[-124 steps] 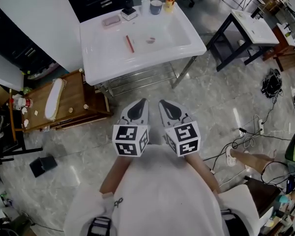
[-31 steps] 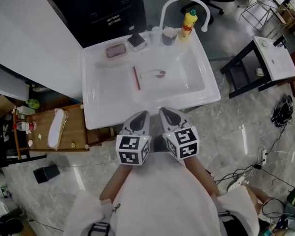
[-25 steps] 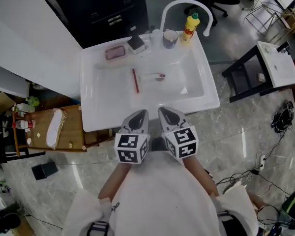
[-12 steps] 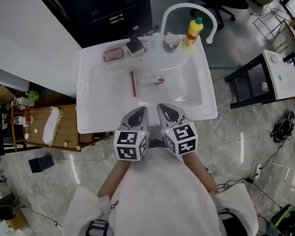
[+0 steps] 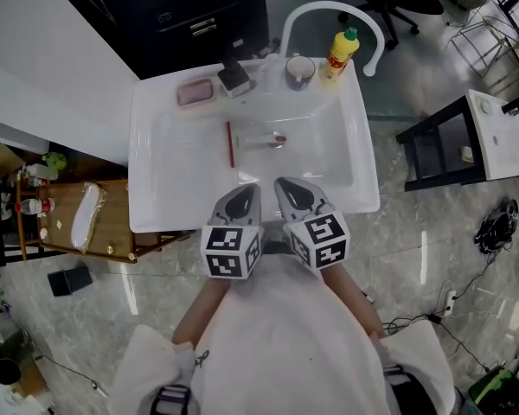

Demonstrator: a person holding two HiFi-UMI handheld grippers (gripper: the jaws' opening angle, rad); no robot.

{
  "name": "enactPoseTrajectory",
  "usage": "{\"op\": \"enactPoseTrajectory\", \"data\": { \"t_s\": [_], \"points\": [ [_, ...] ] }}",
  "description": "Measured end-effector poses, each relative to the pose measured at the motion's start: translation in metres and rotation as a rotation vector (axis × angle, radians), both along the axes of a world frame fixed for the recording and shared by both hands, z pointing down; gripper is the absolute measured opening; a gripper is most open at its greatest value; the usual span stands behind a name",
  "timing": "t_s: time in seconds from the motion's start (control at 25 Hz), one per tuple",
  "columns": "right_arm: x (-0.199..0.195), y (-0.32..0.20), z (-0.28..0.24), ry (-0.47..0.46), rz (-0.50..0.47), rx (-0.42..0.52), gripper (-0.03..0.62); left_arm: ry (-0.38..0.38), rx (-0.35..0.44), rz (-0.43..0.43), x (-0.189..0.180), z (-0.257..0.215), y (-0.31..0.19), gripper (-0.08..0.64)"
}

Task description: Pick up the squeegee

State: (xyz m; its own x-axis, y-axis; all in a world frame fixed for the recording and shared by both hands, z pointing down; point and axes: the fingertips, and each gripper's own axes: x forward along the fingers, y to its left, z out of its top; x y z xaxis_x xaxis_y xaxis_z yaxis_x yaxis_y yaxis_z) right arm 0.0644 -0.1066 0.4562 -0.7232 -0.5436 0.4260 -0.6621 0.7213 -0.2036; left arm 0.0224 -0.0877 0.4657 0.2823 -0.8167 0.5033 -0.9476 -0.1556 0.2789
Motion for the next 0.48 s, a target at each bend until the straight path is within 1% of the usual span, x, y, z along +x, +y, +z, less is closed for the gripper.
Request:
{"op": "enactPoseTrajectory", "data": {
  "t_s": [0.2, 0.48],
  "points": [
    [-0.001, 0.001, 0.001, -0.001, -0.018, -0.001, 0.028, -0.005, 0.008, -0.018, -0.001, -0.002, -0.001, 0.028],
    [-0.002, -0.002, -0.004, -0.016, -0.037, 0.022, 0.028, -0.014, 0.013, -0.049, -0.011, -0.004, 0.001, 0.028]
  ]
}}
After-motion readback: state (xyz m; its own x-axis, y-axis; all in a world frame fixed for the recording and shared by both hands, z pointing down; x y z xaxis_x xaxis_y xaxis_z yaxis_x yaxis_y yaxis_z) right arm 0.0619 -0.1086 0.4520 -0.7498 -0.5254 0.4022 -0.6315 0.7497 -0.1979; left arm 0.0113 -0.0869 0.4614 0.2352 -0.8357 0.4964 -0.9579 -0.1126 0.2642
